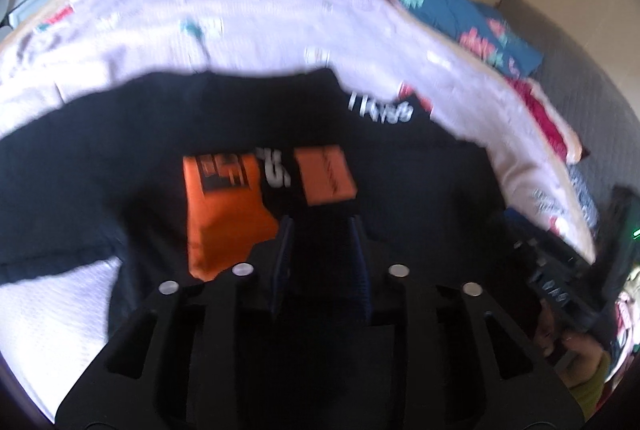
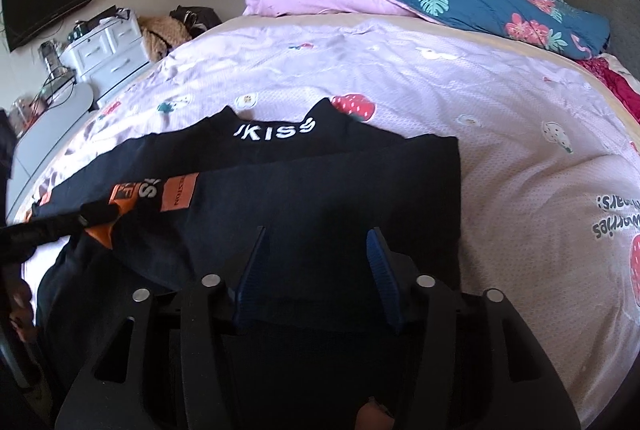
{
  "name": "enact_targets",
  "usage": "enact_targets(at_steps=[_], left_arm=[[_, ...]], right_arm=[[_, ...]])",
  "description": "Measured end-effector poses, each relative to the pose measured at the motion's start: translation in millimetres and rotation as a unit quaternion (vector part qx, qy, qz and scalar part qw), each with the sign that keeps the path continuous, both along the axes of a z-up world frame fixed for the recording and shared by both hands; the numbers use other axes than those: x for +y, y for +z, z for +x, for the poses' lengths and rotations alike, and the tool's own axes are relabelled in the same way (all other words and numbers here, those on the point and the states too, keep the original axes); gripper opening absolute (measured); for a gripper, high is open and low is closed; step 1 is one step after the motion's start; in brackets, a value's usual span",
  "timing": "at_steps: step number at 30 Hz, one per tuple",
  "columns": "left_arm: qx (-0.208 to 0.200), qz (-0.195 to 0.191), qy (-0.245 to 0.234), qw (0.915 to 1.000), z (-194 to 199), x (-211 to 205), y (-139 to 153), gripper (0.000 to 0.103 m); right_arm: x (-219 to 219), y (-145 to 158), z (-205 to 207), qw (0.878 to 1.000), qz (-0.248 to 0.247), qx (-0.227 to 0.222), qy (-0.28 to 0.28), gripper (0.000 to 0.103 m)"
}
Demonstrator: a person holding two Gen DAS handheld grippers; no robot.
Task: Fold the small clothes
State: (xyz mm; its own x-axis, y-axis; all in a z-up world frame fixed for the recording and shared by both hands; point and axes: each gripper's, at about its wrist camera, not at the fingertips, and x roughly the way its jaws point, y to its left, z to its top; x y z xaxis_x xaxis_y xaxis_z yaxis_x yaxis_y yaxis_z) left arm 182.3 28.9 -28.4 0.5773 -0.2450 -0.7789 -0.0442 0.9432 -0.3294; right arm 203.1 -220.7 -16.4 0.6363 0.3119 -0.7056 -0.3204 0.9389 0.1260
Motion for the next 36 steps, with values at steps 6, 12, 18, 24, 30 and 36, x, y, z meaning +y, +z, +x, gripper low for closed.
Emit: enact_targets(at_steps=[6,12,18,24,30,36], left_arm=[[0.005,0.017,0.017,0.9997,-3,5,-20,0.025],[-0.012,0.036,0.004,0.9993,-8,3,-22,0.025],[-0.021,0.037,-0.011,0.999,-10,0,-16,0.033],[-0.029,0.032,-0.012,0.999,-15,3,-8,0.056],[-0.039,0.03,-0.01,0.9987,-20,6,0,0.084],[-0.05,0.048,0.002,0.9976,-23,9,8,0.094]], right_arm=[[1,-10,3,1.0,-0.017,0.02,-0.006,0.055],[-8,-32,13,0.997,-0.038,0.063,-0.036,0.055],[-5,-21,6,0.999,-0.019,0.034,-0.023,0.062],[0,-7,-1,1.0,0.003,0.0,-0.023,0.086],[6,4,-10,0.999,0.004,-0.035,-0.025,0.097],[12,19,-19,0.997,0.001,-0.076,-0.018,0.099]])
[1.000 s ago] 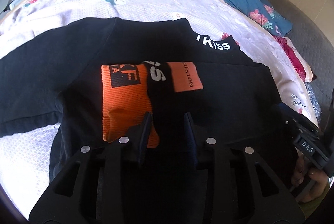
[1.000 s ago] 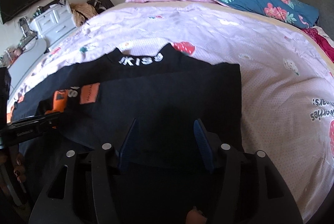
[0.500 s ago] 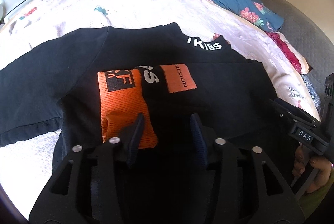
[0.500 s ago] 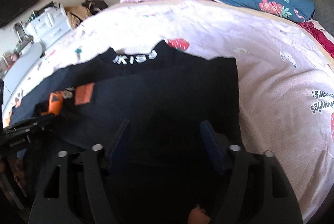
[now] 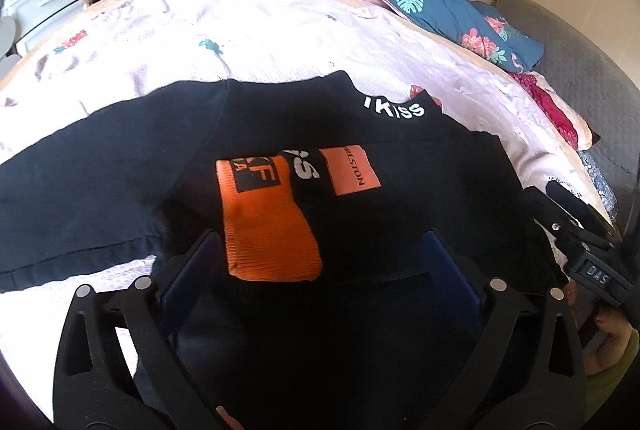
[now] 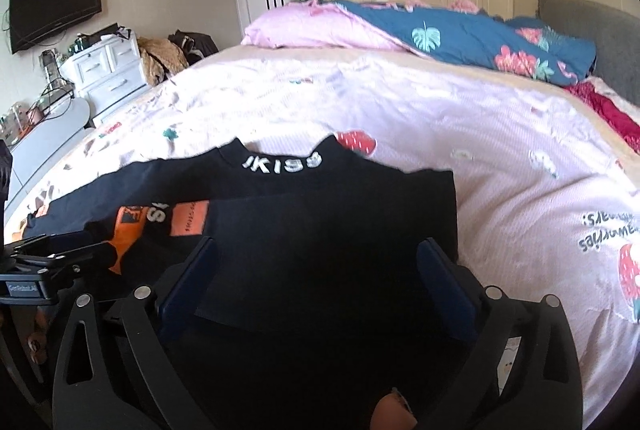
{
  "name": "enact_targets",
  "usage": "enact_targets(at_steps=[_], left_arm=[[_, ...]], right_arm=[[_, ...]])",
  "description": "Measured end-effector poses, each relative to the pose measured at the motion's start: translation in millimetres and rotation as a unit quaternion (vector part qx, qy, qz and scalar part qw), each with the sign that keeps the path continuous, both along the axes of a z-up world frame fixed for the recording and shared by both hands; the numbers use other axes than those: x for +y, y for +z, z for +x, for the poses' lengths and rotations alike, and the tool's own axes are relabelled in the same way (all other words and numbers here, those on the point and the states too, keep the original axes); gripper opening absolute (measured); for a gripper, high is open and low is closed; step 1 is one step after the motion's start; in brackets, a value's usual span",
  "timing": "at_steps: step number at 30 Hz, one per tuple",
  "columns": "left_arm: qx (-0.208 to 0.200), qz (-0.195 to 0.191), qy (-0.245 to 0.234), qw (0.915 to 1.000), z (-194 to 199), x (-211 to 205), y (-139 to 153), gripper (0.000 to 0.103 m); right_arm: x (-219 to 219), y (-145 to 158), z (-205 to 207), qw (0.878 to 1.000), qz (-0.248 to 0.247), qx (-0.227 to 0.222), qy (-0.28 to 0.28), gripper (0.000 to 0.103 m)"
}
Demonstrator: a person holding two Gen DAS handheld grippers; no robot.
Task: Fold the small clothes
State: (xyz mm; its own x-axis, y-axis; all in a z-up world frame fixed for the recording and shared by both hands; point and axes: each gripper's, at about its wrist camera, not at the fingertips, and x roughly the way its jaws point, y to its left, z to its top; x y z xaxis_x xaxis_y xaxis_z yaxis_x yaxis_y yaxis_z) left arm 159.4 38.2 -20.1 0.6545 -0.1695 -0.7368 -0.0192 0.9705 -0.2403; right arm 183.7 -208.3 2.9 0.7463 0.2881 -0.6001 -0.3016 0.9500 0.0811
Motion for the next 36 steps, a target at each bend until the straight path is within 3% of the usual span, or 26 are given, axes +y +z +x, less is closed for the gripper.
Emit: enact_targets(at_steps=[4,20,27,32,36], left_arm=[[-0.008,0.016,0.015,0.9997,-3,3,7,0.094],[-0.031,0.018,0.089,0.9954,-23,43,28,0.094],[-0.041,0.043,0.131,0.9895,-38,63,34,0.094],[-0.037,0.02,0.169,0.9848,-48,86,32,0.094],[-0.04,0.021,0.214,0.9757,-54,105,34,0.094]], right_arm=[[6,9,-7,1.0,0.007,-0.013,0.008,0.099],[44,29,-31,0.999,-0.005,-0.028,0.036,0.099],[59,38,-36,0.999,-0.004,-0.033,0.04,0.099],[74,44,-38,0.998,-0.005,-0.034,0.051,0.099],[90,48,-41,0.997,-0.01,-0.038,0.064,0.099]])
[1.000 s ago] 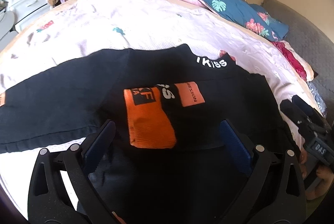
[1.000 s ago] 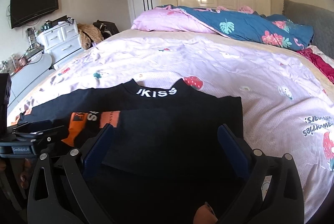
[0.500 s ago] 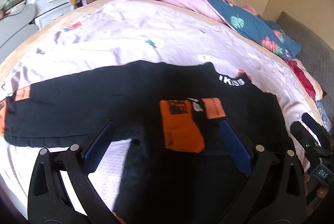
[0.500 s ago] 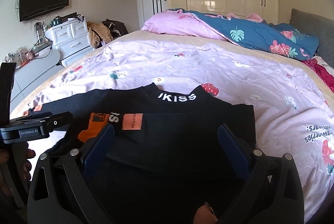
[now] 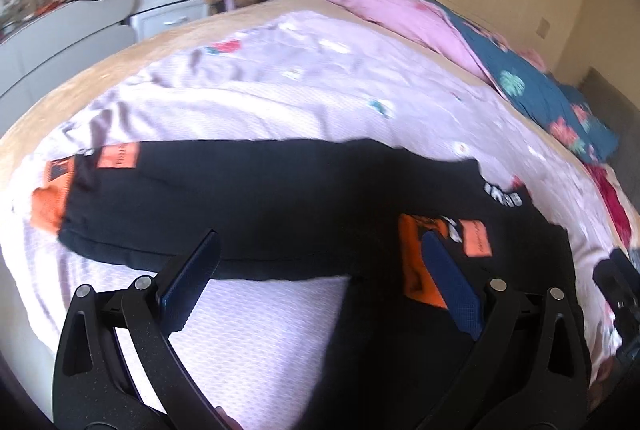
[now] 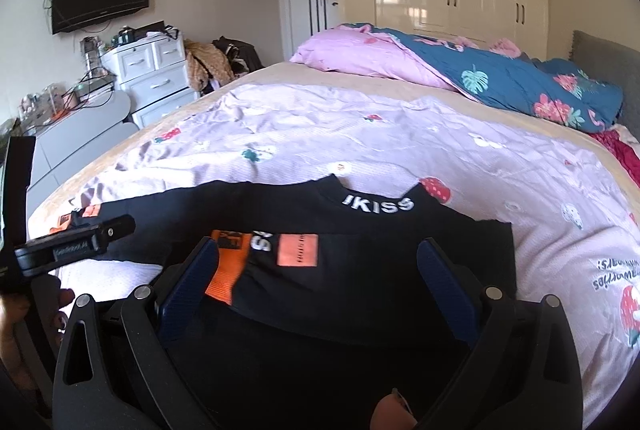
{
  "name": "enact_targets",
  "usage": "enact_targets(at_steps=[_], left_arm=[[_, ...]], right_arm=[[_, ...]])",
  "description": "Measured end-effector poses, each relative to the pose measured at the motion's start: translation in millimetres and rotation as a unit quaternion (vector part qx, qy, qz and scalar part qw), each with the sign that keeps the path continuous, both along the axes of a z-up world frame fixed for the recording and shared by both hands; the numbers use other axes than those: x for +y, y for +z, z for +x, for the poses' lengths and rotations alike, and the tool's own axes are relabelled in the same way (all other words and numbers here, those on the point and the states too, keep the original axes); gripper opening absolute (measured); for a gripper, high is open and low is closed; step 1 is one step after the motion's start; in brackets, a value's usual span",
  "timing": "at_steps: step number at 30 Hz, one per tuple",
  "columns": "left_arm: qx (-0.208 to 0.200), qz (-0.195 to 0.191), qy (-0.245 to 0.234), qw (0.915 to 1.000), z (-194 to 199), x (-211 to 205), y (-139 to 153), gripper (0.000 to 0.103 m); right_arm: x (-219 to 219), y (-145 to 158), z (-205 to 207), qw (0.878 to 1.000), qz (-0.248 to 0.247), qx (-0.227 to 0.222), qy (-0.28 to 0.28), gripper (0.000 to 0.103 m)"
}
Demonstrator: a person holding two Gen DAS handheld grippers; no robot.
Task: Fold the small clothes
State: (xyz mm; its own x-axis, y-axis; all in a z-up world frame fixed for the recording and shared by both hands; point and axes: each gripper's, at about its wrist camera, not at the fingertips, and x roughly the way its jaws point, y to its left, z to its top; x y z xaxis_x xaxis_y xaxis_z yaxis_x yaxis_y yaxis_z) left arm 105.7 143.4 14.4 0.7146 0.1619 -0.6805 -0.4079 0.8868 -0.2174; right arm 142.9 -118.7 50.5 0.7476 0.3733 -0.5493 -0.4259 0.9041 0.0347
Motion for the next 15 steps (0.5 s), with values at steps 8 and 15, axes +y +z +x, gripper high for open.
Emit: enact_targets(at_steps=[8,15], left_arm=[[-0.009,0.001,0.071,0.9974,-11,31,2,0.094],[-0.004,0.004,0.117,0.9931,-18,52,2,0.094]], right_arm=[[35,1,-2,0.999,-0.013,-0.001,0.031,0.099],[65,-3,1,0.998,-0.014,0.012,0.061,0.099]])
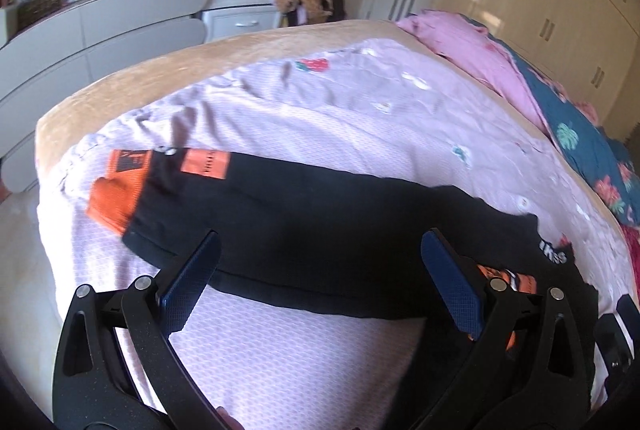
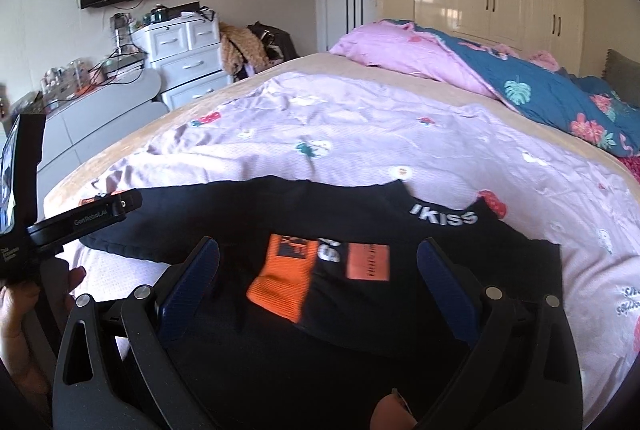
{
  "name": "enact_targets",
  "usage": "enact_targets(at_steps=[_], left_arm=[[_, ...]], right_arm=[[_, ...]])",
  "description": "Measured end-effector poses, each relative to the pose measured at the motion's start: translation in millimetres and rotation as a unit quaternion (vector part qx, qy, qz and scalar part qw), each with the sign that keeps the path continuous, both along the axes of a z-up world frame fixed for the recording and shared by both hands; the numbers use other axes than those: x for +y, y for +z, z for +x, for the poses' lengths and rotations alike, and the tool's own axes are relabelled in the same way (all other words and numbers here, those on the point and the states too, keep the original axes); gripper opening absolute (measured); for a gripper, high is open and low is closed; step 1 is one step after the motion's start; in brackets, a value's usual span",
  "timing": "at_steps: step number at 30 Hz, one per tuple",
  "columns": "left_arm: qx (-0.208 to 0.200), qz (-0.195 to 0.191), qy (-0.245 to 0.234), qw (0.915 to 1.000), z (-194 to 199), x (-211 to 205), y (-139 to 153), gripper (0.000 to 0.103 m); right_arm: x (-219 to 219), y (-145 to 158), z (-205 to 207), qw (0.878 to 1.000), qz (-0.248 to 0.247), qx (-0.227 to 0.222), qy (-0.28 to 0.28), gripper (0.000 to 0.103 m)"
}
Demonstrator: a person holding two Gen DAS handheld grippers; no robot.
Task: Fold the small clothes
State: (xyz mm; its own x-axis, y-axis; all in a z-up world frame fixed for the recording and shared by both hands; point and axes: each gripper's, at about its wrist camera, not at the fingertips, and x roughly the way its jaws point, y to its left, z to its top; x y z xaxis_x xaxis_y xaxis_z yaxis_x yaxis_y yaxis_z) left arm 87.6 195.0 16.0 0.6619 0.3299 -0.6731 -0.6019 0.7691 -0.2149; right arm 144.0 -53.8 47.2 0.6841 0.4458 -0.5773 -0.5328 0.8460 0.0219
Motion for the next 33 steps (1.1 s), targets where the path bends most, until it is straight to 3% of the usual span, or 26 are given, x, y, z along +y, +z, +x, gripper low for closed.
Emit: enact_targets(at_steps=[7,15,26,33], left_arm=[[-0.009,-0.01,0.05,0.9986,-11,27,-3,0.094],[0.01,-0.012,0.111,0.9937,-24,58,-11,0.094],[0.023,-0.044,0.163,0.9854,-41,90,-24,0.094],[0.04,-0.078,0.171,0.9814,-41,101,-38,0.094]], right_arm=[[34,-1,1,1.0,-0.001,0.008,0.027,0.099],[63,-2,3,0.998,0.001,0.02,0.051,0.099],[98,-2,1,0.996,-0.006,0.024,0.085,0.099],[113,0,-3,0.995,-0.005,0.021,0.097,0.099]])
